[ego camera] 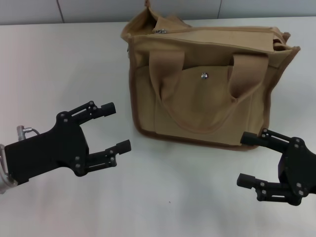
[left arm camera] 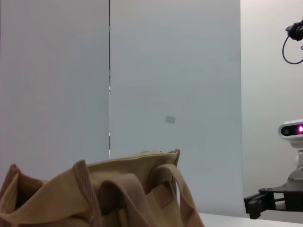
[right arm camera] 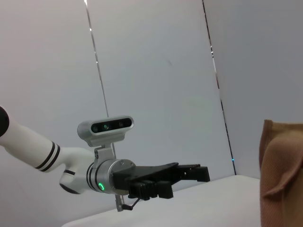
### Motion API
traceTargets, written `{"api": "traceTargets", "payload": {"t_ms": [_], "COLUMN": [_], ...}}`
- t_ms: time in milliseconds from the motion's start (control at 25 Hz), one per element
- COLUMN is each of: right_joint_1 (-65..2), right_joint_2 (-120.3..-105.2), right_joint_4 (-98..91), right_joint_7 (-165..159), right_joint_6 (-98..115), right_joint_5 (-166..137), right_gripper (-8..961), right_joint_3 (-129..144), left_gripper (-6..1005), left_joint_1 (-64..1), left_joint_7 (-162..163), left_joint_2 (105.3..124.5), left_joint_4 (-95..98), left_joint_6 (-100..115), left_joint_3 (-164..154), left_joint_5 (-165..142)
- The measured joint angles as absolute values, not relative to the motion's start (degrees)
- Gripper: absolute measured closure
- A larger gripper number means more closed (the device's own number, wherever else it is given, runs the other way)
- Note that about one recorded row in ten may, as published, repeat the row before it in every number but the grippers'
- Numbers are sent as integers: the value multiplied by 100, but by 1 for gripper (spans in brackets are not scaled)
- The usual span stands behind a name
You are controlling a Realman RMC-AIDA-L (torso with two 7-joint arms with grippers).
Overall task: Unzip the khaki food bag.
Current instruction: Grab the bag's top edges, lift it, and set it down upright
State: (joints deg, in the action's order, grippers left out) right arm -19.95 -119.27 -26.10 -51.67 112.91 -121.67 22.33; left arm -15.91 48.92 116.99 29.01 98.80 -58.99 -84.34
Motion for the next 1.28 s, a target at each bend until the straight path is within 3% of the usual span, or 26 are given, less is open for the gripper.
{"api": "traceTargets", "payload": {"t_ms": [280,480,840,1280], "right_joint_1": [-1915,-1666,-1512,-1575], "right_joint_2": [-11916,-11897,-11881,-11899], "right_joint_4": [-2632,-2745,-2812,-2813], "right_joint_7": [-5167,-5168,-5159,-5159], "right_joint_6": [11305,11325,11338,11338], "right_joint_5": [-12100,-11713,-11516,-11513], "right_gripper": [101,100,101,101], "right_joint_3": [2218,2179,2171,2171], "left_gripper": [197,205,219,255], "left_joint_1": [-1639,-1835,-2851,-3455], "left_joint_7": [4886,4886,4368,4151], "left_joint_2": [11754,11907,11918,11918], "left_joint_4": [2900,2732,1486,1001], "left_joint_6": [9645,8829,7907,7686], "left_joint_3": [-5874,-5658,-5716,-5985], "left_joint_5": [-8431,-8346,-7853,-7511]}}
